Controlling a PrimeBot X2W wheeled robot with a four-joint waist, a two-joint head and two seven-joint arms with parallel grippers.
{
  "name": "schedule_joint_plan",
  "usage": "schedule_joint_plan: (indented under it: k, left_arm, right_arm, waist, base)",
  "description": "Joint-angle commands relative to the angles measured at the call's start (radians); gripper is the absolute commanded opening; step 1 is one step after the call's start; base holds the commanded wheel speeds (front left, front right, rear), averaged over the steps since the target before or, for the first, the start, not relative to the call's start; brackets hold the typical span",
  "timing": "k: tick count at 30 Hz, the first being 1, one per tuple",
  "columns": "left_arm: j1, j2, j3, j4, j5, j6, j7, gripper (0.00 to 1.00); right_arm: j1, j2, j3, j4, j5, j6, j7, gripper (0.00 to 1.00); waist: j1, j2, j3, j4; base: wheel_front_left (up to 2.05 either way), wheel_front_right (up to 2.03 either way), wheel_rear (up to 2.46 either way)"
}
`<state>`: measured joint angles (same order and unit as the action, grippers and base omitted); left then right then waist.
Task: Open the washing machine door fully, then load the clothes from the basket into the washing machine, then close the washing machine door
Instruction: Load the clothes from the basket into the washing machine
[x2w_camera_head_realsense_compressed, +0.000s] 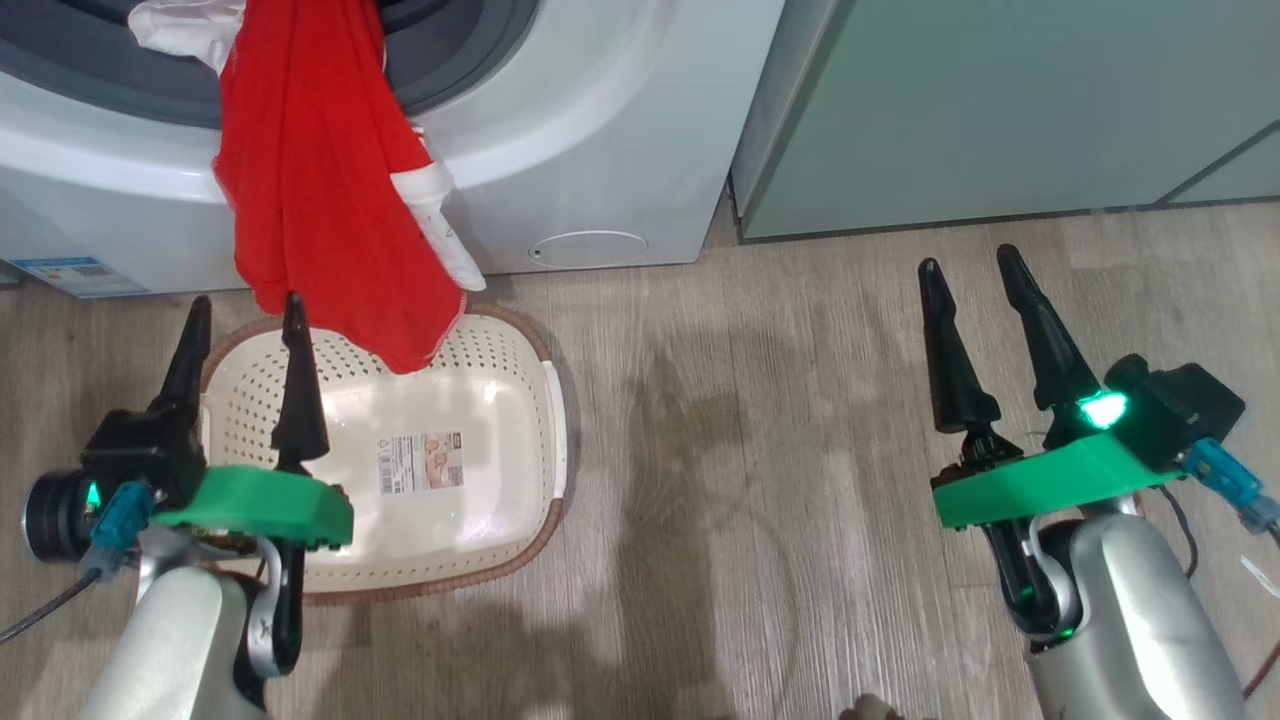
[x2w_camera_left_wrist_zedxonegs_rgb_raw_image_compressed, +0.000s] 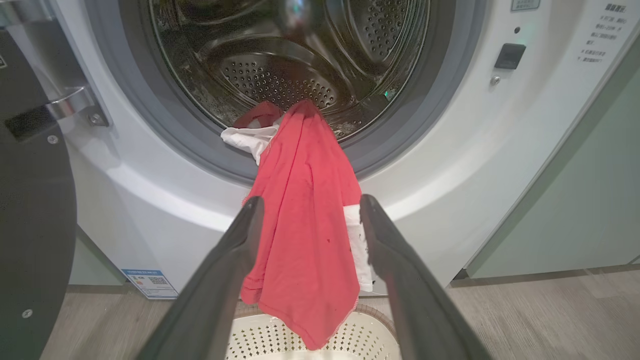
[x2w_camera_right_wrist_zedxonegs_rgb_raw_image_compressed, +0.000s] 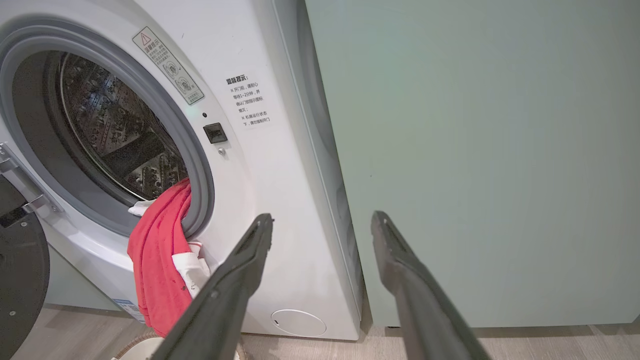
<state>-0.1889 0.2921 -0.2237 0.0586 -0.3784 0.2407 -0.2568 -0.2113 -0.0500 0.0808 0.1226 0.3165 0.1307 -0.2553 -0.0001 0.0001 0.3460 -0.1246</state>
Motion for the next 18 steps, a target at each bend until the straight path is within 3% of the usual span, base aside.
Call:
schedule_joint_plan:
  k: [1, 9, 18]
  left_arm:
    - [-0.014, 0.015, 0.038, -0.022, 0.003, 0.001, -0.004, 1.0]
    - [-0.053, 0.022, 0.024, 0.012, -0.014, -0.022, 0.03, 1.0]
    - [-0.227, 0.018, -0.009, 0.188, -0.067, -0.101, 0.138, 1.0]
  right_arm:
    - [0.002, 0.0, 0.024, -0.034, -0.002, 0.0, -0.006, 1.0]
    - [-0.015, 0.0, 0.034, -0.047, 0.003, 0.0, -0.006, 1.0]
    - [-0.057, 0.0, 0.074, -0.072, 0.032, 0.0, -0.006, 1.0]
  waist:
    - [0.0001, -0.0001, 0.005, 0.002]
    - [0.0001, -0.0001, 0.044, -0.002]
    - [0.0001, -0.0001, 0.144, -0.052]
  base:
    - [0.0, 0.0, 0.0]
    - [0.0, 0.0, 0.0]
    - [0.0, 0.0, 0.0]
